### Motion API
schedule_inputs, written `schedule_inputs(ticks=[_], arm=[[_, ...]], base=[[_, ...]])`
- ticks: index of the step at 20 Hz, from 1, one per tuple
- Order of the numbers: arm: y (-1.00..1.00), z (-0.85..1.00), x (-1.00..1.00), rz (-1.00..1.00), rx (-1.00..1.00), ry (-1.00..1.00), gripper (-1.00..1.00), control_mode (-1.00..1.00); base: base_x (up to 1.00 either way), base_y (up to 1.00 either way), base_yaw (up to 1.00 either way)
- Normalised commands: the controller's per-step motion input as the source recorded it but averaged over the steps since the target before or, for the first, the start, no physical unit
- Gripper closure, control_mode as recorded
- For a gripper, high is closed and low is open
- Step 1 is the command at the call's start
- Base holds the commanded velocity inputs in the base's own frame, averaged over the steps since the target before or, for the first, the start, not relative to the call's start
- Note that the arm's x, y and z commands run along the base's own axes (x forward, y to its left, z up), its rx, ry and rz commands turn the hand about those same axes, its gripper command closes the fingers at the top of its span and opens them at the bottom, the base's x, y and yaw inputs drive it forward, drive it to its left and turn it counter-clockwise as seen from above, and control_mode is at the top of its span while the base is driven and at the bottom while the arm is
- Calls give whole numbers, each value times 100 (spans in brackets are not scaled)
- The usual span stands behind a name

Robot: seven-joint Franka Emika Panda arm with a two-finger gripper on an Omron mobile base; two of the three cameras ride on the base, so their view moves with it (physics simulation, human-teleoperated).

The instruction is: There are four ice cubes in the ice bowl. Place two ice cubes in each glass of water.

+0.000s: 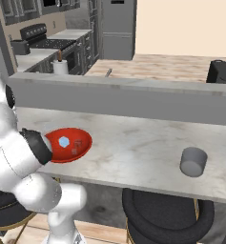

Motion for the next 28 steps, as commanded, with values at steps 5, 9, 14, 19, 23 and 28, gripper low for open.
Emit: schedule_inputs(ticks=[5,9,14,19,23,28], arm=[[-100,5,-78,-2,0,-5,-100,-100],[-100,10,-65,11,0,-11,-100,-100],[-97,15,-30,5,-3,-3,-100,-100],[-84,1,-6,3,-3,-1,-100,-100],[-34,8,6,7,-9,1,-100,-100],[0,0,27,21,-30,12,-100,-100]], base=[[0,0,0],[0,0,0],[0,0,0],[0,0,0],[0,0,0],[0,0,0]])
